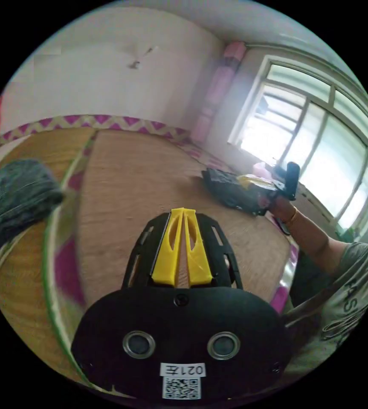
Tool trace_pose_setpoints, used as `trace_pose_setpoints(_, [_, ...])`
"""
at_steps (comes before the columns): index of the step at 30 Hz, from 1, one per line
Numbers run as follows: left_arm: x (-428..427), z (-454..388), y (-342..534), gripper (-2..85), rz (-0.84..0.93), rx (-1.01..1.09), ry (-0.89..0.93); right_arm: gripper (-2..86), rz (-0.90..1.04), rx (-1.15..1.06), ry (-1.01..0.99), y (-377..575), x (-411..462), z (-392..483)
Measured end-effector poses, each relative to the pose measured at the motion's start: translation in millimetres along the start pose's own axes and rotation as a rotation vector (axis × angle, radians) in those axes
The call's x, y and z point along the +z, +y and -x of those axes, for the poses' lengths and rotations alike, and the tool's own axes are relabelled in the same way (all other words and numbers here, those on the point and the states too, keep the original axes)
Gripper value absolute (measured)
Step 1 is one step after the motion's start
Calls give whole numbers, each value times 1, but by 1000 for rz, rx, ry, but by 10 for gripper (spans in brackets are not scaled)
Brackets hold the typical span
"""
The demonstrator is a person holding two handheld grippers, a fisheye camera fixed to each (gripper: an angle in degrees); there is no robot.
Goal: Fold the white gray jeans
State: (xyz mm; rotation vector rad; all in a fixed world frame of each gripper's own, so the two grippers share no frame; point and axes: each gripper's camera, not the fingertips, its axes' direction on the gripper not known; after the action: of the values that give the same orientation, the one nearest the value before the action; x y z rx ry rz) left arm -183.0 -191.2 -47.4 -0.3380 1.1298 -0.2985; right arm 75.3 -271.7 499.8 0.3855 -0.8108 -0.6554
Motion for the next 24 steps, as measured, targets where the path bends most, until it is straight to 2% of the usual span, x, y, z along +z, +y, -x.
trace_pose_setpoints(6, [-123,43,96,35,-64,-59,-320,89,31,-330,-98,-55,179,158])
trace_pose_setpoints(11, [-195,63,164,-6,-102,-163,-550,80,62,-485,-130,-111,329,289])
trace_pose_setpoints(17, [-235,87,224,-9,-122,-318,-603,117,138,-657,-46,-144,476,413])
trace_pose_setpoints(24, [-246,89,266,-10,-124,-339,-642,108,217,-775,73,-138,590,487])
